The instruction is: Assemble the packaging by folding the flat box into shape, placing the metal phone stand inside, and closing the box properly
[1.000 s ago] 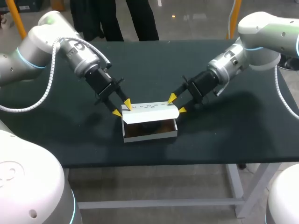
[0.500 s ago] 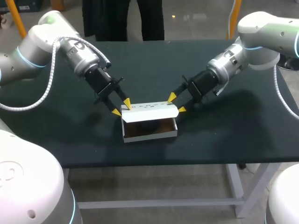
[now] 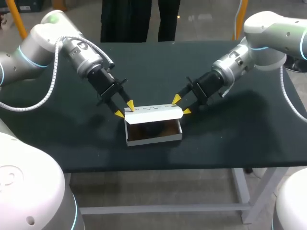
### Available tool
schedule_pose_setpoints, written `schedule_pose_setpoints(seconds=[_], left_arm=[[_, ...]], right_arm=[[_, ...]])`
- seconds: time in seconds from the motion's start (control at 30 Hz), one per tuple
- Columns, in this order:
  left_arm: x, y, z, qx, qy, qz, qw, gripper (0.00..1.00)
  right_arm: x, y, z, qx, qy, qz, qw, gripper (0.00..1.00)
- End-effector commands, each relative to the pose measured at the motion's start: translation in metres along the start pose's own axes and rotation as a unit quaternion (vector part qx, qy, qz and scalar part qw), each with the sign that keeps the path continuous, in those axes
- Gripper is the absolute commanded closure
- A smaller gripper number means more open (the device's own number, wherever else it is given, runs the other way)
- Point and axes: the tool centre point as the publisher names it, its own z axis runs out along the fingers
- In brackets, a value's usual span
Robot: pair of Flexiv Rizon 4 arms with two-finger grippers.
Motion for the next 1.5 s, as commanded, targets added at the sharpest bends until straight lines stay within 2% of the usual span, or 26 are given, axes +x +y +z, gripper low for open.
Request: schedule_pose_setpoints(seconds=[0.03,1.5], left_arm=[[0.004,-0.004,0.000,-0.007,-0.004,-0.001,1.000,0.60],[0.013,-0.009,-0.014,-0.060,0.009,-0.004,0.998,0.63]], right_arm=[[0.005,0.005,0.000,0.011,-0.002,0.001,1.000,0.51],[0.016,0.012,-0.001,0.027,-0.003,0.010,1.000,0.51]])
